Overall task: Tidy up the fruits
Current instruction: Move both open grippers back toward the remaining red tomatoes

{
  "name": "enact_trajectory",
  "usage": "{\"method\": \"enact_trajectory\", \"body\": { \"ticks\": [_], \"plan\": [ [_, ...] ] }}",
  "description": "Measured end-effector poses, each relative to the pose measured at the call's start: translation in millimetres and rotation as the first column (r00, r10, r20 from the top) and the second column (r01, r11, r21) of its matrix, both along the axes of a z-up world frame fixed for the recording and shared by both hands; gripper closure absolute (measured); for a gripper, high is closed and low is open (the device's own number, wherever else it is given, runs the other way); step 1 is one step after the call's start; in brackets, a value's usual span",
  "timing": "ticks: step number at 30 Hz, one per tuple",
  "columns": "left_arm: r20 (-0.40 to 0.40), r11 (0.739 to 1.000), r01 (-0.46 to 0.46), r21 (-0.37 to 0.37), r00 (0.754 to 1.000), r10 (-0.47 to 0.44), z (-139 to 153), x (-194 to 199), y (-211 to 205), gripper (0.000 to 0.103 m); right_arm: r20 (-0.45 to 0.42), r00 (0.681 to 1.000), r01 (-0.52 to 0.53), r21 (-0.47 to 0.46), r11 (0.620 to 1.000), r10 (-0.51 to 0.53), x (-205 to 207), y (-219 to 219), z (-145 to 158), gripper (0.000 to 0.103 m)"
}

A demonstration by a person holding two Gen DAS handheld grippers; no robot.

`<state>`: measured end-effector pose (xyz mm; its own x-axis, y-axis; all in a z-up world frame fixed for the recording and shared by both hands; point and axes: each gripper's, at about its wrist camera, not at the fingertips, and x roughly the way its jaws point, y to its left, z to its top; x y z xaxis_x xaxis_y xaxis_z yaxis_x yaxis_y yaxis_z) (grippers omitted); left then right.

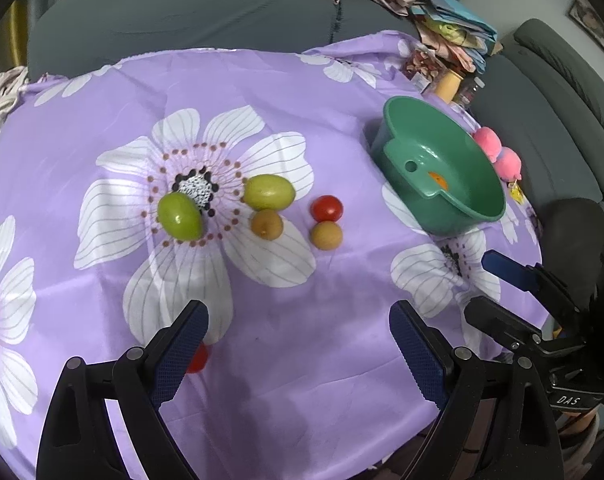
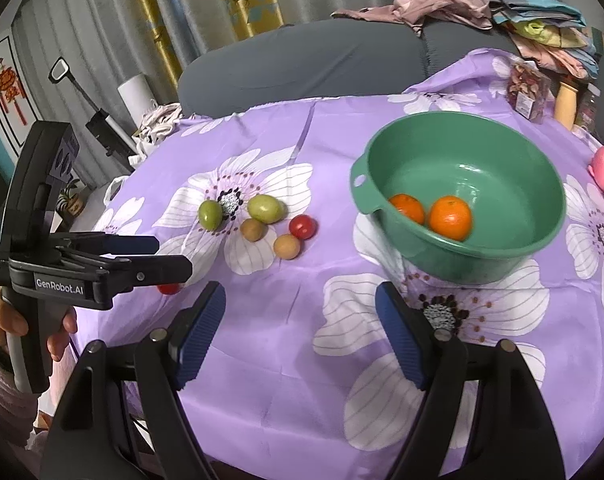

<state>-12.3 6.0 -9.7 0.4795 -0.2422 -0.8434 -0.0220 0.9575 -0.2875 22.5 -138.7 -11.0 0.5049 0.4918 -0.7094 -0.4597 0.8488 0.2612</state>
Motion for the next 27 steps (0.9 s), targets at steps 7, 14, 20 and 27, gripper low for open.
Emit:
{"method": "enact_trajectory", "body": {
  "ticks": [7, 14, 20, 27],
  "plan": [
    [-0.010, 1.000, -0.016, -0.006, 1.000, 0.016, -5, -5, 10, 0.011, -0.014, 0.999, -0.038, -0.022, 0.999, 0.038, 0, 18, -4, 0.025],
    [-0.012, 1.000, -0.007, -0.022, 1.000, 0.007, -8, -5, 15, 0.011, -0.028, 0.998, -0.056, -0.043, 0.998, 0.055, 1, 29, -7, 0.025],
    [-0.010, 1.000, -0.010, -0.029, 1.000, 0.010, -11, -9, 22, 0.011, -0.038, 0.997, -0.072, -0.065, 0.995, 0.069, 4, 40, -9, 0.025],
    [-0.007, 0.999, -0.025, -0.047, 1.000, 0.025, -14, -14, 38, 0.011, -0.051, 0.994, -0.098, -0.084, 0.992, 0.094, 4, 56, -13, 0.025]
  ]
}}
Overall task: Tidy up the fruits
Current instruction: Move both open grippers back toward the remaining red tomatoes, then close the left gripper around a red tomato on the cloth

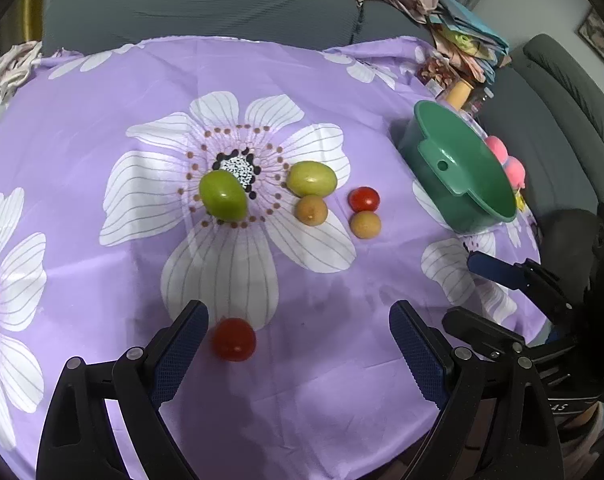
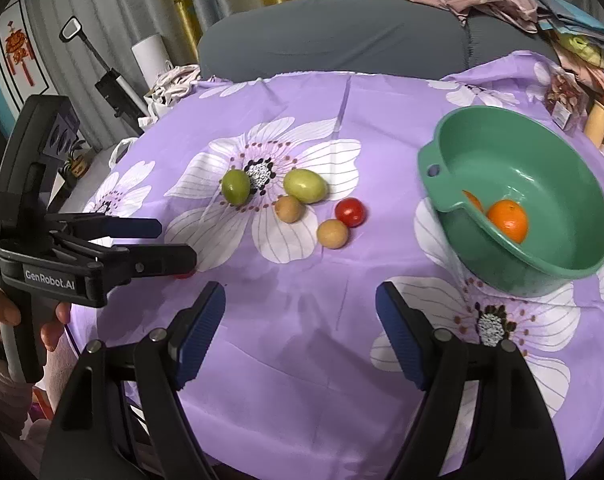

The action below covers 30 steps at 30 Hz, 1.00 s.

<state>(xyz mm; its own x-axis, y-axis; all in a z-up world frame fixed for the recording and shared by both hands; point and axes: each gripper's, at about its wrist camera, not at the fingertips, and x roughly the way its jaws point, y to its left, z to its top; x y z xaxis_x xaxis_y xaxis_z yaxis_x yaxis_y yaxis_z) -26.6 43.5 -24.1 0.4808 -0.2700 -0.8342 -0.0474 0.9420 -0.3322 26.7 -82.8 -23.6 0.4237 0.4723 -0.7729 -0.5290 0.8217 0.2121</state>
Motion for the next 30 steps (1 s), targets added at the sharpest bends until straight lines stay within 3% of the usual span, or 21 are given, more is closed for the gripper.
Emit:
{"method": "enact_trajectory", "body": {
  "ticks": [9, 26, 30],
  "plan": [
    [0.005, 1.000, 0.019, 0.007, 1.000, -0.019, -4, -4, 7, 0.011, -0.020, 0.999, -0.040, -0.021, 0.999, 0.040, 2, 20, -7, 0.025],
    [0.036, 0.989, 0.109, 0.105, 0.993, -0.113, -14, -22, 4, 0.011, -0.077, 0.995, -0.068, -0.029, 0.997, 0.066, 11, 33, -30, 0.025],
    [0.026, 0.991, 0.090, 0.096, 0.995, -0.092, -18, -17, 7, 0.027, -0.087, 0.994, -0.067, -0.025, 0.997, 0.064, 14, 33, -32, 0.025]
  ]
}}
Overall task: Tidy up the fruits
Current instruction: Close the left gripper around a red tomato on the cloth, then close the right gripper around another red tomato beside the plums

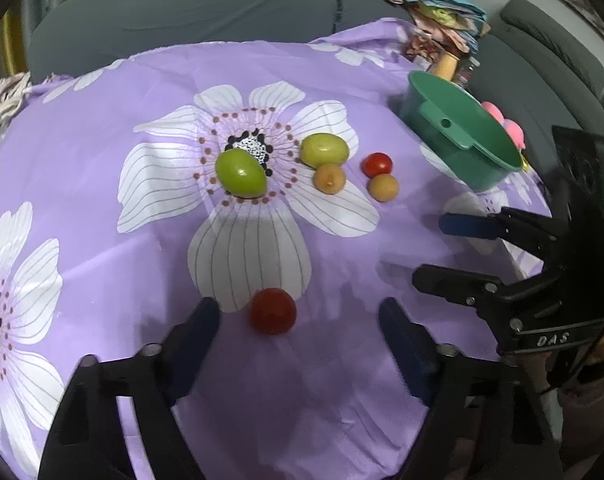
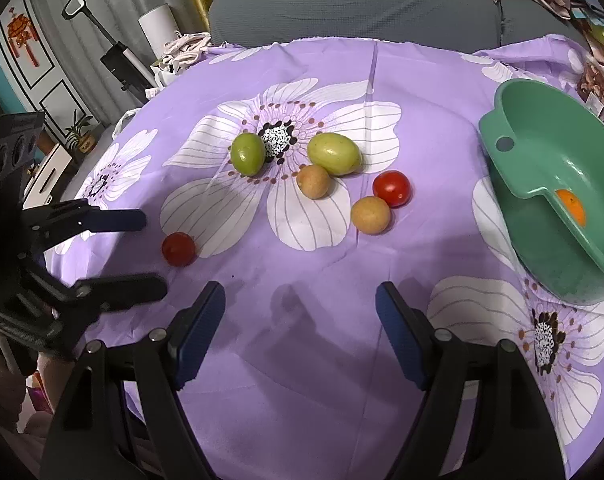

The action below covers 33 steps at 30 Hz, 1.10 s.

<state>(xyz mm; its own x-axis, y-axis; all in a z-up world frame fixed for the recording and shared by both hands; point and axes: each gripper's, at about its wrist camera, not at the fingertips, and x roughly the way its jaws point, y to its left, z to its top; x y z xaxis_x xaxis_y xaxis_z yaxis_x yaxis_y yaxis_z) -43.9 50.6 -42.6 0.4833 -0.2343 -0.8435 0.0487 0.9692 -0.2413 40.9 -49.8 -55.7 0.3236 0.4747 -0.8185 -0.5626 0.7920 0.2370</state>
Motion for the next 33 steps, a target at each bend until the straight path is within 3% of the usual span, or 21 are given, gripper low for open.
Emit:
{"method": "enact_trajectory", "body": {
  "ticks": [5, 13, 18, 20, 27, 33],
  "plan": [
    [-0.004, 1.000, 0.000, 0.004, 1.000, 0.000, -3, 4, 1, 0.030, -0.005, 1.000, 0.000, 0.004, 1.000, 0.000, 3, -1, -2, 0.025],
    [-0.039, 0.999, 0.022, 0.034, 0.999, -0.021, -13, 8, -3, 0.055, -0.014, 1.000, 0.006, 0.021, 1.000, -0.006, 9, -1, -2, 0.025],
    [-0.049, 0.998, 0.017, 0.053, 0.999, -0.014, -18, 10, -3, 0.063, -0.019, 1.000, 0.003, 0.019, 1.000, -0.003, 14, 1, -3, 0.025],
    [-0.049, 0.999, 0.010, 0.048, 0.999, -0.008, -20, 10, -2, 0.076, -0.019, 1.000, 0.006, 0.021, 1.000, -0.006, 17, 0, -1, 0.025],
    [-0.043, 1.000, 0.006, 0.026, 0.999, -0.005, -23, 10, 2, 0.076, 0.001, 0.998, 0.061, 0.039, 0.997, -0.061, 42, 3, 8, 0.027],
    [-0.036, 1.000, 0.009, 0.012, 0.999, -0.009, -23, 12, 4, 0.076, -0.006, 0.994, 0.105, 0.035, 0.994, -0.105, 62, 11, 6, 0.041]
  ]
}}
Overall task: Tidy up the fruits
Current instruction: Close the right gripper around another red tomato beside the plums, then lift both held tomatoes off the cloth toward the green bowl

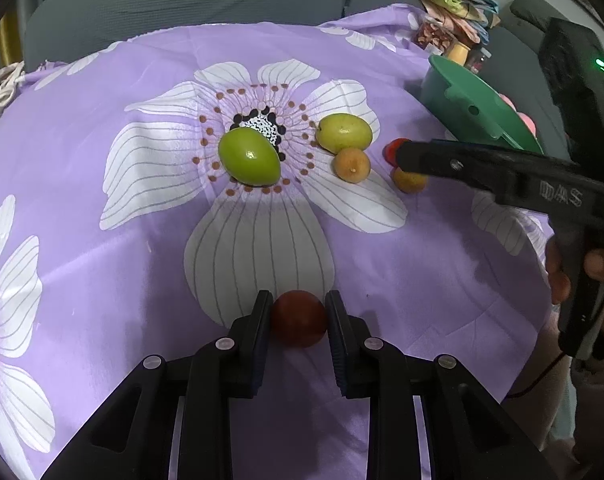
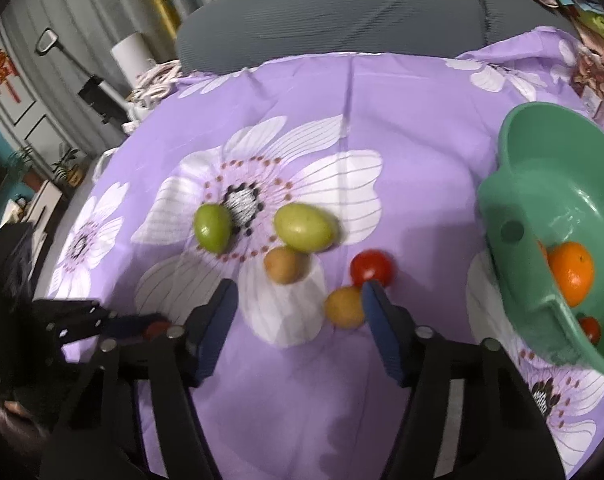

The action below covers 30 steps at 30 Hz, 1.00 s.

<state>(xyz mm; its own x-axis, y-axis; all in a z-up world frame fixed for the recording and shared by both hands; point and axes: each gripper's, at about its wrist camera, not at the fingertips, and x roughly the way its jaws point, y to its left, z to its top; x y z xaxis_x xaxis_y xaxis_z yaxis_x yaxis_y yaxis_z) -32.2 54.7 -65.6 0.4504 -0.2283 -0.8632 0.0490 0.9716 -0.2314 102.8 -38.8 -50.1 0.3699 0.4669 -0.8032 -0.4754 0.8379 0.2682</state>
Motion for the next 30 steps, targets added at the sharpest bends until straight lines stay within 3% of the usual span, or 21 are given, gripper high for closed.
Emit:
{"method": "enact_trajectory", "body": {
  "ticks": [6, 10, 21, 30],
  "plan": [
    [0.008, 1.000, 0.003, -0.010, 1.000, -0.002, 0, 2, 2, 0.076, 0.017, 0.996, 0.088, -0.095, 0.992, -0.087, 15, 1, -5, 0.048],
    [0.017, 1.000, 0.008, -0.014, 1.000, -0.008, 0, 3, 2, 0.076, -0.002, 0.993, 0.117, -0.147, 0.982, -0.118, 25, 1, -13, 0.058],
    [0.024, 1.000, 0.020, -0.009, 1.000, -0.020, -1, 4, 2, 0.076, -0.039, 0.991, 0.123, -0.173, 0.977, -0.131, 38, 2, -27, 0.075],
    [0.015, 1.000, 0.009, -0.015, 1.000, -0.009, -1, 4, 4, 0.076, 0.008, 0.996, 0.086, -0.103, 0.991, -0.086, 24, 1, -13, 0.075]
  ]
}}
